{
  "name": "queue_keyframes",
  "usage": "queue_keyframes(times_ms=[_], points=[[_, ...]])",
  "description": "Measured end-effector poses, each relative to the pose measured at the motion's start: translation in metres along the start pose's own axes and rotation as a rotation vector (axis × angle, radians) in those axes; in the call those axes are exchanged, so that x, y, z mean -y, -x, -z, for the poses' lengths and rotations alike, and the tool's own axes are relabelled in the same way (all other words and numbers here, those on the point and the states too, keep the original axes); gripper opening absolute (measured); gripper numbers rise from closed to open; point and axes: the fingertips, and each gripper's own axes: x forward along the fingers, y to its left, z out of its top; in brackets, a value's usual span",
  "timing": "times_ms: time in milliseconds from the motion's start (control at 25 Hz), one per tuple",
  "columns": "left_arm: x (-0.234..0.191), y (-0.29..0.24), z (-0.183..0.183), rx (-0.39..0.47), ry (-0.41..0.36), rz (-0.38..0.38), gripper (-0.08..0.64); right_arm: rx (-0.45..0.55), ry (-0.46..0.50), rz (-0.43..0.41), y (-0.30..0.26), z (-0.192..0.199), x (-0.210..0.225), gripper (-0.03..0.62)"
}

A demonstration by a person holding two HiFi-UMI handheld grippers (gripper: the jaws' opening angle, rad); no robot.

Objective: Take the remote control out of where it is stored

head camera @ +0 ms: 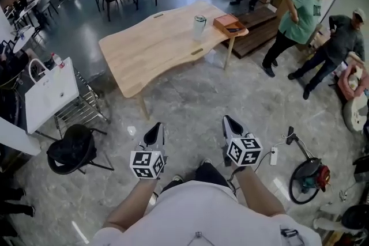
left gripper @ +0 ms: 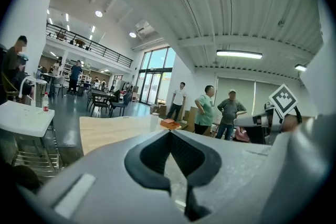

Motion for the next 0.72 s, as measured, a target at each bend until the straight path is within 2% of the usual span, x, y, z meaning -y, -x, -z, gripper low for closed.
queue_keyframes(times_ms=[320, 560, 720], points=[[0.02, -0.071, 0.001, -0.035, -0.009, 0.071, 0.0, 0.009, -0.035, 0.06, -0.023, -0.011, 0.057, 0.028], [0.026, -0.156, -0.008, -0.057, -0.025, 0.08, 0.0, 0.009, -0.056, 0.058, -0.08, -0.032, 0.115, 0.028], [0.035, -0.222, -0.024, -0.062, -0.037, 0.078, 0.0, 0.009, -0.06, 0.035, -0.123, -0.061, 0.158, 0.028]])
